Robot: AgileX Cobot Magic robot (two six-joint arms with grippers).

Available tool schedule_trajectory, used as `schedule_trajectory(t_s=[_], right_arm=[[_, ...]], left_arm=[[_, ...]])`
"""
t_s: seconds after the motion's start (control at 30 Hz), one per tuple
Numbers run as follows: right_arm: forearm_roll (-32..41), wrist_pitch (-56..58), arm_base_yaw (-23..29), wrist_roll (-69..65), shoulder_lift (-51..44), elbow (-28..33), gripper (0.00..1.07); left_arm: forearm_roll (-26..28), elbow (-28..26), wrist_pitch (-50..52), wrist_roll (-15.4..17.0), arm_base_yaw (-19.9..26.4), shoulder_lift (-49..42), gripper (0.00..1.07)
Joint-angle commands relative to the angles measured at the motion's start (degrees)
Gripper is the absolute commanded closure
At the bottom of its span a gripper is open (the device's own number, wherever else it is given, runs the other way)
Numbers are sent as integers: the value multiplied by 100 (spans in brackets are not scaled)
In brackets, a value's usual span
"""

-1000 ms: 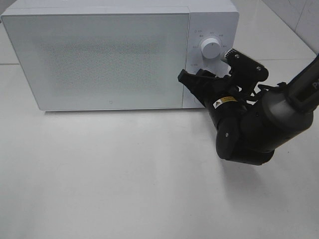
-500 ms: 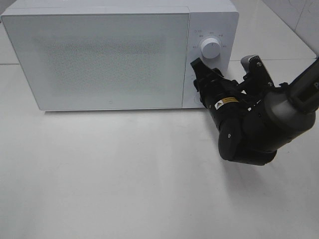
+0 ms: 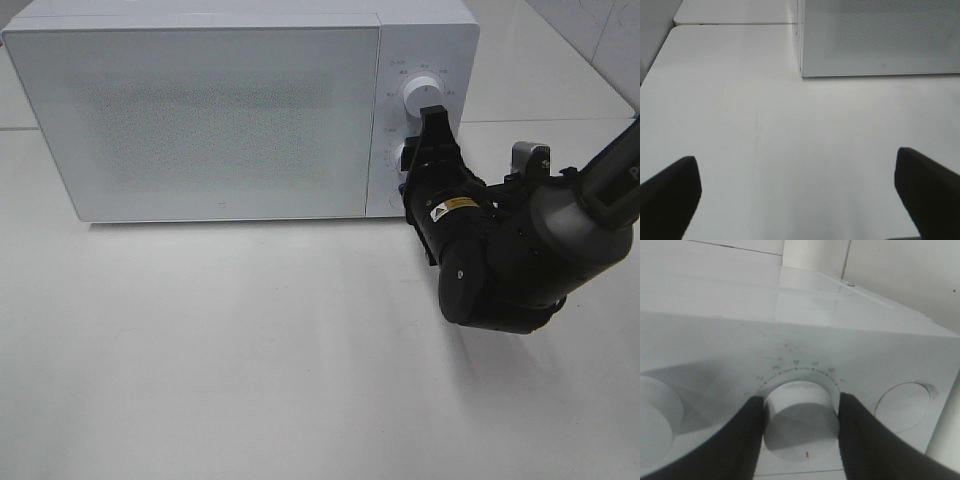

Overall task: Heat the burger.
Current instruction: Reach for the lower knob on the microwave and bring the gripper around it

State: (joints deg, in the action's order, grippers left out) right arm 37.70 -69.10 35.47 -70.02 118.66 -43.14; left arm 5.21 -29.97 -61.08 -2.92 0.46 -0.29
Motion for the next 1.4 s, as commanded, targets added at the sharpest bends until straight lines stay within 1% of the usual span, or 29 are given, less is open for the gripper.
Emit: schedule_trajectory(t_s=[0.03,0.7,1.4], right_arm=[[-716,-1106,74,-476,-52,-103,107],[-573,-1106,74,-2097,-52,-103,107],[-384,-1071,69,-2097,-52,-103,106]], left_arm=[[23,0,23,34,23,-109,9],[23,0,23,34,23,-109,9],[23,0,23,34,23,-109,9]])
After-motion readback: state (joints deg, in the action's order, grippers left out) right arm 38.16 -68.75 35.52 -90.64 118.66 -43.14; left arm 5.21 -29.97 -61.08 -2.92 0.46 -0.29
